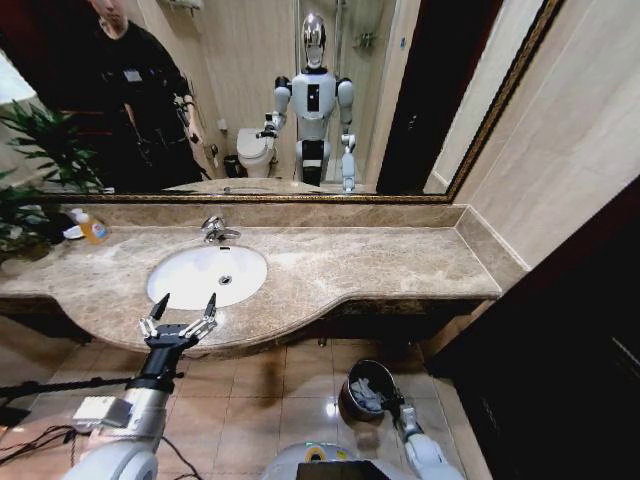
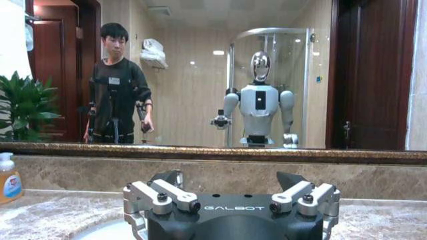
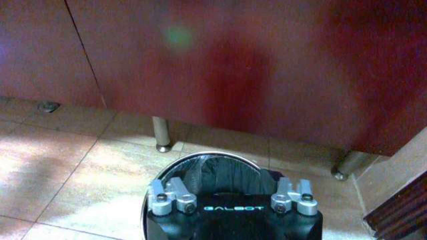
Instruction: Pick up the trash from the sink and place it in the trash bin.
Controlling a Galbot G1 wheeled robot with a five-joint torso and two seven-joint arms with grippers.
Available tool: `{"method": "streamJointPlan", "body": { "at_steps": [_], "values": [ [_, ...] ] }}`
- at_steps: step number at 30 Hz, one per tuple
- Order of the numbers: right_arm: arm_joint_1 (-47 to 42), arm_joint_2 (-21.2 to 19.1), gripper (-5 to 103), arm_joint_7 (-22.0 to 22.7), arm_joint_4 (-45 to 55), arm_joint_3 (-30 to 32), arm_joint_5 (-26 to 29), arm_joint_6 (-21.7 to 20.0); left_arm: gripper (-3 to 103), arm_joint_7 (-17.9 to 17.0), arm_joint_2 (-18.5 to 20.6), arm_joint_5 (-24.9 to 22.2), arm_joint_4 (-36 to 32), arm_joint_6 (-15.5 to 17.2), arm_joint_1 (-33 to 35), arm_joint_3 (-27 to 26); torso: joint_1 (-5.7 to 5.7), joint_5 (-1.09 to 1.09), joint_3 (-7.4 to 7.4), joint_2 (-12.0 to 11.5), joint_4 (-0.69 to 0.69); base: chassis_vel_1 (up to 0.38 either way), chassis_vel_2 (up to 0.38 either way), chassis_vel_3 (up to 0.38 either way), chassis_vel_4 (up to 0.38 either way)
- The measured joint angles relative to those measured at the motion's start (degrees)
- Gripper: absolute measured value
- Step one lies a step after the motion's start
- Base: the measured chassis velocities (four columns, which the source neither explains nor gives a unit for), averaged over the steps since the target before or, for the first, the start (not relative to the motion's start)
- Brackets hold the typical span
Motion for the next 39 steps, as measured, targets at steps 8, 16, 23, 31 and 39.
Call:
{"method": "streamJointPlan", "body": {
  "at_steps": [8,16,23,31,39],
  "values": [
    [-1.1,0.1,99,0.3,1.1,0.0,-0.1,0.1,100,0.0,0.0,0.0,0.0,0.0,0.0,0.0,0.00,0.00,0.00,0.0,0.00,0.000,0.000,0.000,0.000],
    [-1.5,0.5,100,0.6,1.8,-0.1,-0.1,0.0,100,0.0,0.0,0.0,0.0,0.0,0.0,0.0,0.00,0.00,0.00,0.0,0.00,0.000,0.000,0.000,0.000],
    [-2.1,0.5,100,0.7,2.5,0.0,0.0,-0.2,100,0.0,0.0,0.0,0.0,0.0,0.0,0.0,0.00,0.00,0.00,0.0,0.00,0.000,0.000,0.000,0.000],
    [-3.0,0.0,100,0.9,4.6,0.1,0.5,-0.6,100,0.0,0.0,0.0,0.0,0.0,0.0,0.0,0.00,0.00,0.00,0.0,0.00,0.000,0.000,0.000,0.000],
    [-8.7,-2.8,100,2.2,20.8,0.7,7.2,-5.5,100,0.0,0.0,0.0,0.0,0.0,0.0,0.0,0.00,0.00,0.00,0.0,0.00,0.000,0.000,0.000,0.000]
  ]
}}
